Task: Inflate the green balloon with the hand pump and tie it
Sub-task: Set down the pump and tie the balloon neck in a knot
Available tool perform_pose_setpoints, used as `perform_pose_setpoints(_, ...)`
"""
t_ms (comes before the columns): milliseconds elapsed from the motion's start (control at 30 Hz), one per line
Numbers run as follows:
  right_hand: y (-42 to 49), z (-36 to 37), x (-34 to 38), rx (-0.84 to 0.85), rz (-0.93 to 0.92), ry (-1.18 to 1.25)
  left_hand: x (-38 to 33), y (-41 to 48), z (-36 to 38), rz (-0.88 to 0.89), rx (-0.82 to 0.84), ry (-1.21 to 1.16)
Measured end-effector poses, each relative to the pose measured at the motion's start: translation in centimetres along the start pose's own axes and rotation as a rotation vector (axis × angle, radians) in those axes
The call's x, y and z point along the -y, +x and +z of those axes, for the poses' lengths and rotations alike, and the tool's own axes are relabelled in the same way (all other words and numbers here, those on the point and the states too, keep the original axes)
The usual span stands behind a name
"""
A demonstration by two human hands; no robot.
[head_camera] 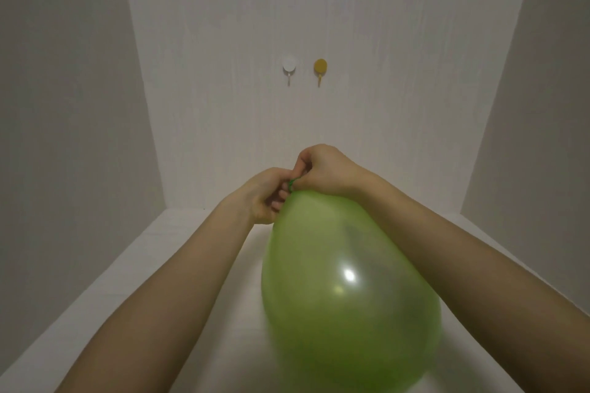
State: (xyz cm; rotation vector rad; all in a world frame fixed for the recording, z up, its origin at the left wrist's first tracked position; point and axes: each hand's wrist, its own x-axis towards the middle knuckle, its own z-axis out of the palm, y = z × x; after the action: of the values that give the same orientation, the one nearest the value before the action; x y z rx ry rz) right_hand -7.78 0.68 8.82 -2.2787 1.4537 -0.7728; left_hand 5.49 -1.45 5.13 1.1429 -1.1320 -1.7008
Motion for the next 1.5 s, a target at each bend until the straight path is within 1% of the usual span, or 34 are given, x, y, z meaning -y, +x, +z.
perform_pose_setpoints(133, 0.6, 0.9, 0.7, 0.024, 0.066, -0.019, 0.3, -0.6, -1.0, 0.068, -0.080, 0.045)
perform_pose_setpoints(200, 0.6, 1.2, 0.8, 0.062, 0.131, -0.029, 0.3, -0.7, -1.5, 0.120, -0.157, 0.131)
perform_pose_setpoints(267, 0.5, 1.4, 1.0, 0.097, 0.148, -0.039, 0.4, -0.8, -1.8, 0.174, -0.239, 0.247)
perform_pose_setpoints(400, 0.4, 1.5, 1.0, 0.065, 0.170, -0.005, 0.7, -1.4, -1.3, 0.253, -0.316, 0.329)
perform_pose_setpoints(533, 0.4, 1.6, 0.8, 0.018, 0.192, -0.013, 1.5, -1.8, -0.6, 0.419, -0.352, 0.343)
perform_pose_setpoints(667, 0.4, 1.7, 0.5, -0.016, 0.175, -0.045, 2.1, -2.2, -0.1, 0.515, -0.410, 0.458)
perform_pose_setpoints(867, 0.4, 2.0, 0.4, -0.047, 0.153, -0.004, 2.7, -2.3, 0.2, 0.586, -0.477, 0.477)
perform_pose_setpoints(1033, 0.4, 2.5, 0.2, -0.060, 0.126, -0.003, 3.0, -2.6, 0.3, 0.560, -0.487, 0.398)
perform_pose_setpoints(1100, 0.5, 2.6, 0.1, -0.080, 0.119, -0.025, 3.1, -2.8, 0.7, 0.570, -0.513, 0.419)
perform_pose_setpoints(1167, 0.5, 2.4, -0.2, -0.084, 0.132, -0.016, 3.1, -2.9, 1.0, 0.593, -0.535, 0.530)
perform_pose_setpoints(1267, 0.4, 2.1, -0.6, -0.061, 0.146, 0.040, 2.6, -2.9, 1.2, 0.631, -0.555, 0.781)
perform_pose_setpoints(1333, 0.6, 2.1, -0.6, -0.073, 0.143, 0.050, 2.3, -2.8, 1.2, 0.640, -0.574, 0.907)
perform_pose_setpoints(1400, 0.8, 2.1, -0.6, -0.091, 0.136, 0.038, 2.3, -2.8, 1.3, 0.666, -0.587, 0.979)
perform_pose_setpoints(1500, 1.1, 2.5, -0.7, -0.100, 0.122, 0.015, 2.6, -3.2, 1.5, 0.705, -0.601, 0.966)
